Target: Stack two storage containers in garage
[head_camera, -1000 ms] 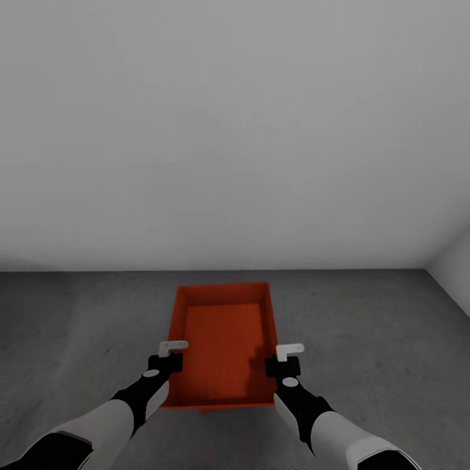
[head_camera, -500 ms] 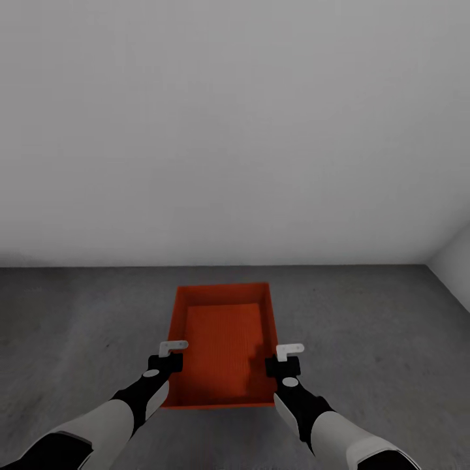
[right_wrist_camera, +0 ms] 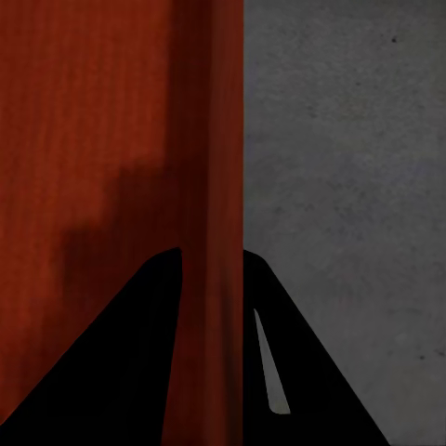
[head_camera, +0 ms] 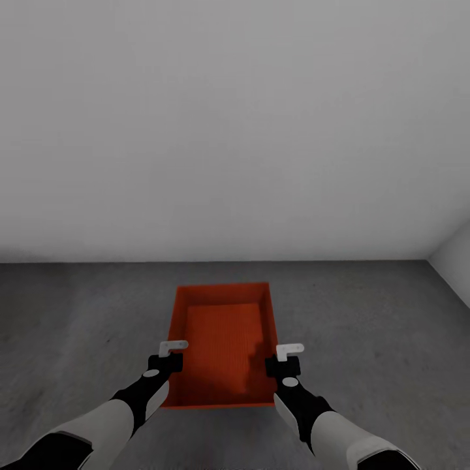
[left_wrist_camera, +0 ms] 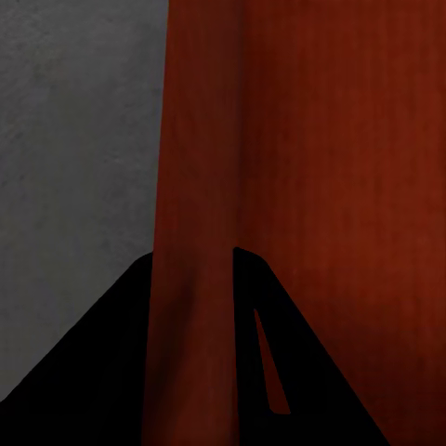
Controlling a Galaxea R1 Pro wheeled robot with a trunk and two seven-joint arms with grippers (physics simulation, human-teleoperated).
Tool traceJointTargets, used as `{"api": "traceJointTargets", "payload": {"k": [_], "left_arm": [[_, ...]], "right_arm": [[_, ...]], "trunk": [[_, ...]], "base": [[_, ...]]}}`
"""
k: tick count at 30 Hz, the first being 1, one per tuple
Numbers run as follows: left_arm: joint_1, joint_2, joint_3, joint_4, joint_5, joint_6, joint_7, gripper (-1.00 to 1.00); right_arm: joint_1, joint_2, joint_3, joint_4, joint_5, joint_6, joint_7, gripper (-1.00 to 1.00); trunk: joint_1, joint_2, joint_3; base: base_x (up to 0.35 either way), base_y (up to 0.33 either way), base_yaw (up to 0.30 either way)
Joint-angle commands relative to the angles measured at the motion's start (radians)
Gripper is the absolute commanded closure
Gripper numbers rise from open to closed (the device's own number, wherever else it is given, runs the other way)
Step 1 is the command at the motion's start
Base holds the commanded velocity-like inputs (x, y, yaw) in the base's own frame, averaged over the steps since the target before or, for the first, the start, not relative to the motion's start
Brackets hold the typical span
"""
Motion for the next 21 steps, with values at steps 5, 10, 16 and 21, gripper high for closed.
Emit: {"api": "traceJointTargets", "payload": {"k": [5, 10, 16, 21], "left_arm": [[-0.002, 0.025, 0.061, -0.002, 0.0, -0.045, 0.022, 1.0], [-0.002, 0.025, 0.061, -0.002, 0.0, -0.045, 0.022, 1.0], [-0.002, 0.025, 0.061, -0.002, 0.0, -0.045, 0.022, 1.0], [-0.002, 0.025, 0.061, -0.003, 0.0, -0.045, 0.022, 1.0]], "right_arm": [[-0.001, -0.018, -0.034, 0.01, -0.018, -0.008, -0.046, 1.0], [-0.001, -0.018, -0.034, 0.01, -0.018, -0.008, -0.046, 1.0], [-0.001, -0.018, -0.033, 0.01, -0.017, -0.01, -0.046, 1.0], [-0.001, -0.018, -0.033, 0.011, -0.016, -0.018, -0.046, 1.0]], "trunk": [[0.0, -0.001, -0.009], [0.0, -0.001, -0.017], [0.0, -0.001, -0.027], [0.0, -0.001, -0.029]], "base": [[0.0, 0.0, 0.0], [0.0, 0.0, 0.0], [0.0, 0.0, 0.0], [0.0, 0.0, 0.0]]}}
